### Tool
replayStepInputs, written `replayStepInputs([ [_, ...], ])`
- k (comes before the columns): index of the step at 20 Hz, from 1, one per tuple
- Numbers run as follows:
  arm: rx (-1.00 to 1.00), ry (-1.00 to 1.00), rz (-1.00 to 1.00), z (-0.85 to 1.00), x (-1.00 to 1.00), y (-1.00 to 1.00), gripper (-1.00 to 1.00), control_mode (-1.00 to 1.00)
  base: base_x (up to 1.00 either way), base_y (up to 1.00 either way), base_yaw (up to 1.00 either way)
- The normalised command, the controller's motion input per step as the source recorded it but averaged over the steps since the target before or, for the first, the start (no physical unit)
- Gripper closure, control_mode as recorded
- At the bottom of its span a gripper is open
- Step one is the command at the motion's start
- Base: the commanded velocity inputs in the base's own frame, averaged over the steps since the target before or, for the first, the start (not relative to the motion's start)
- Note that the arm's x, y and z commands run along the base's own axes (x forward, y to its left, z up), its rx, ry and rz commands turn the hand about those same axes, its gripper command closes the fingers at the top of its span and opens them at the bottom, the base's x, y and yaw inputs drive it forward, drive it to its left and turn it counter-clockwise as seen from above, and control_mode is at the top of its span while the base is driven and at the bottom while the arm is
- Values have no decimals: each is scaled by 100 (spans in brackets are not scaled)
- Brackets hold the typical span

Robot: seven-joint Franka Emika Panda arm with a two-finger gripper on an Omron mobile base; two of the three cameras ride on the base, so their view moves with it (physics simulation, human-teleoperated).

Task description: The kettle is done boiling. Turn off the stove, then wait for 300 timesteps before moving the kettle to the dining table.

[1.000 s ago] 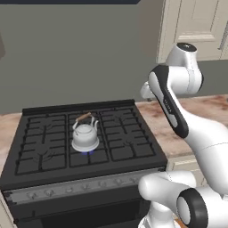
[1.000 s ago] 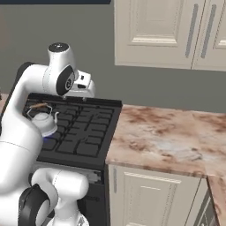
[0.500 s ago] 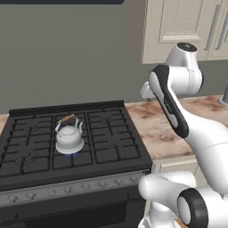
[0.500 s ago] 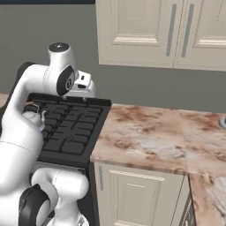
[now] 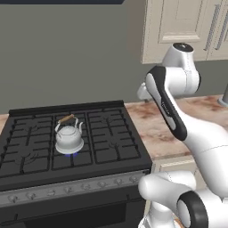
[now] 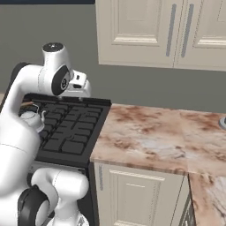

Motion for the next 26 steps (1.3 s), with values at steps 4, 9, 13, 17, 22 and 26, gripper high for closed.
replayStepInputs([
  [4,-8,0,3,0,-13,52,-100,-100,0,0,0],
  [9,-11,0,4,0,-7,53,-100,-100,0,0,0],
  [13,-11,0,5,0,-4,53,-100,-100,0,0,0],
  [17,-4,-1,7,0,-21,43,-100,-100,0,0,0],
  [22,-8,-1,6,0,-20,50,-100,-100,0,0,0],
  [26,-9,-10,3,-7,-40,36,-100,-100,0,0,0],
])
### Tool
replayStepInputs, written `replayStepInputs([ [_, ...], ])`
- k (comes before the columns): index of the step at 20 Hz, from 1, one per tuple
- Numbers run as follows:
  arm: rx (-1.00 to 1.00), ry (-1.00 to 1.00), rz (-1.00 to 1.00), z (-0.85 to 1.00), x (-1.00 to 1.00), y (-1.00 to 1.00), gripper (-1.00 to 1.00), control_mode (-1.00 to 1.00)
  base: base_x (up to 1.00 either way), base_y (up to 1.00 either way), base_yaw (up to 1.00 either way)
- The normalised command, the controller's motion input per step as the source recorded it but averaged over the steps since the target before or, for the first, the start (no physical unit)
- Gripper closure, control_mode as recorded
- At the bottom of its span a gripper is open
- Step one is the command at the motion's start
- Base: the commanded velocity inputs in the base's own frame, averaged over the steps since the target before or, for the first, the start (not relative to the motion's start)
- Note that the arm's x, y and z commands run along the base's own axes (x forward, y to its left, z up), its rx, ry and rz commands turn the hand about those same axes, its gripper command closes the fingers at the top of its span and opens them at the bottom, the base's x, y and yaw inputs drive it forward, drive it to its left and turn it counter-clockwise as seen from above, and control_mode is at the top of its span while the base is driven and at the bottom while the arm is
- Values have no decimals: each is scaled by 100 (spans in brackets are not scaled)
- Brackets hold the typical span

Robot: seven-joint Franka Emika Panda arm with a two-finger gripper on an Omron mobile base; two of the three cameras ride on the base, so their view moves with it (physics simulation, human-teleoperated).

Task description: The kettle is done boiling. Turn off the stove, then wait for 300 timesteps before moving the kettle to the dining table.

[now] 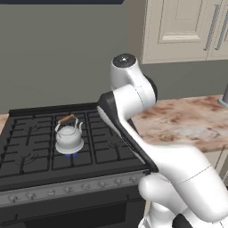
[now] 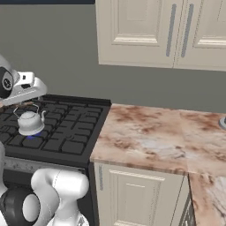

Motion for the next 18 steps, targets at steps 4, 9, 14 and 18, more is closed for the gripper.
replayStepInputs([
  [4,-8,-10,1,-13,-49,14,-100,-100,0,0,0],
  [9,-5,-2,3,-19,-46,4,-100,-100,0,0,0],
  [14,-1,0,4,-23,-34,10,-100,-100,0,0,0],
  [18,-3,0,1,-21,-27,25,-100,-100,0,0,0],
])
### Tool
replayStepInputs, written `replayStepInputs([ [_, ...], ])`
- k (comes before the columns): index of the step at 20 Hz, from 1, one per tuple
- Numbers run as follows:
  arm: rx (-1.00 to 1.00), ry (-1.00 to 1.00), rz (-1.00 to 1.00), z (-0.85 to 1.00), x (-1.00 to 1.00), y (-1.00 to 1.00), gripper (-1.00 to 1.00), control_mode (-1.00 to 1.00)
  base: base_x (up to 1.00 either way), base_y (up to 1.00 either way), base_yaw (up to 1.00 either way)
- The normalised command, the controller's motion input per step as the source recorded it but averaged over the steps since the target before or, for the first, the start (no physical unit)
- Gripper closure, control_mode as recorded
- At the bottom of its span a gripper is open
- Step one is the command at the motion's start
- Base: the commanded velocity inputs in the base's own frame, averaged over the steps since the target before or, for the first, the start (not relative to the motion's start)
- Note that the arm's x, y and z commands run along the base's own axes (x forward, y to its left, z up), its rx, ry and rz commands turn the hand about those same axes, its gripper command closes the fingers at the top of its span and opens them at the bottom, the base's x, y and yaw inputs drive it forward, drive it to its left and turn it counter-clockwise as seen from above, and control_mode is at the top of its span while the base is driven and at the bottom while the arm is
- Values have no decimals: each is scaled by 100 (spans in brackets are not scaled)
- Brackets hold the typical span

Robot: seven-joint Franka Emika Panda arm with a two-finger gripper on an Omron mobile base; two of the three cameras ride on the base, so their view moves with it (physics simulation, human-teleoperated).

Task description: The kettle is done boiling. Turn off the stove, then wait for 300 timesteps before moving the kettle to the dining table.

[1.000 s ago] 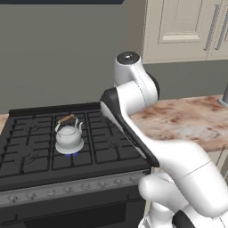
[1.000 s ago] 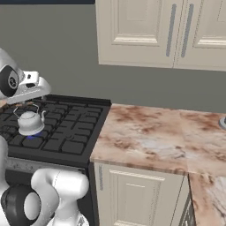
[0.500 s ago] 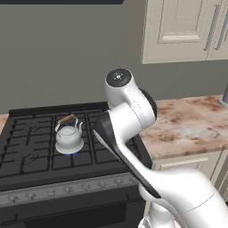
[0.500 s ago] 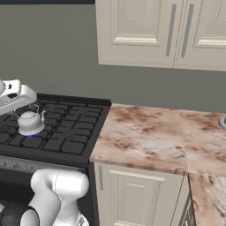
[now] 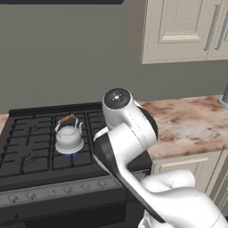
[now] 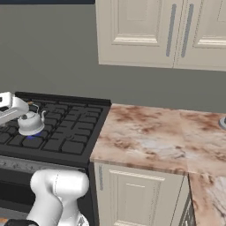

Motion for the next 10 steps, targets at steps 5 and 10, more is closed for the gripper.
replayStepInputs([
  [5,-2,-2,0,-28,-27,28,-100,-100,0,0,0],
  [10,0,-10,0,-27,-18,23,-100,-100,0,0,0],
])
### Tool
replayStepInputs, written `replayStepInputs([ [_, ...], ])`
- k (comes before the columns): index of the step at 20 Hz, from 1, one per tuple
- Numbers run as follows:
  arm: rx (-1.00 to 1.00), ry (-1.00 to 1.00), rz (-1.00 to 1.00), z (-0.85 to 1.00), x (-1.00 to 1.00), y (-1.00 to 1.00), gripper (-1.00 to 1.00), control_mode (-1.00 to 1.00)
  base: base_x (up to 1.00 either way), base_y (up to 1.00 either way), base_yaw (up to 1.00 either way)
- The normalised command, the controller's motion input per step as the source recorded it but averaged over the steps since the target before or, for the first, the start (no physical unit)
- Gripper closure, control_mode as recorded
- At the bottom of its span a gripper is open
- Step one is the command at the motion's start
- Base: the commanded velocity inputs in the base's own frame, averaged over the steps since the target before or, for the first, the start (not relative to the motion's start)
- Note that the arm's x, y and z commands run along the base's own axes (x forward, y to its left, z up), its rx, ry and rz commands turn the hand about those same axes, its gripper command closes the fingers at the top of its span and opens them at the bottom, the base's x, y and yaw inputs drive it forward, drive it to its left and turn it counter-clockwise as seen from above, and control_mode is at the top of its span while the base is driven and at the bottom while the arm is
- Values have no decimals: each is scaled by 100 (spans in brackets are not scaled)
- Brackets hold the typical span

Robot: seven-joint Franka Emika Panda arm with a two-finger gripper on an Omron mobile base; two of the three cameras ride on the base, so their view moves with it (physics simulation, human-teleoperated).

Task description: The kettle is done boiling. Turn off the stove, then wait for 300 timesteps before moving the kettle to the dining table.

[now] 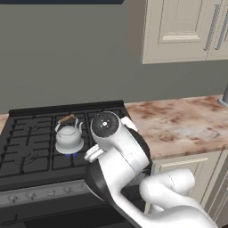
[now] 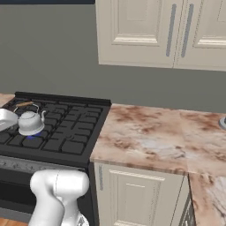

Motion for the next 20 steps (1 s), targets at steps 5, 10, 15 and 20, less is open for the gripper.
replayStepInputs([
  [5,0,-8,0,-27,-2,20,-100,-100,0,0,0],
  [10,0,-12,0,-27,-1,8,-100,-100,0,0,0],
  [15,0,-10,0,-32,-9,5,-100,-100,0,0,0],
  [20,0,-7,0,-32,-10,2,-100,-100,0,0,0],
])
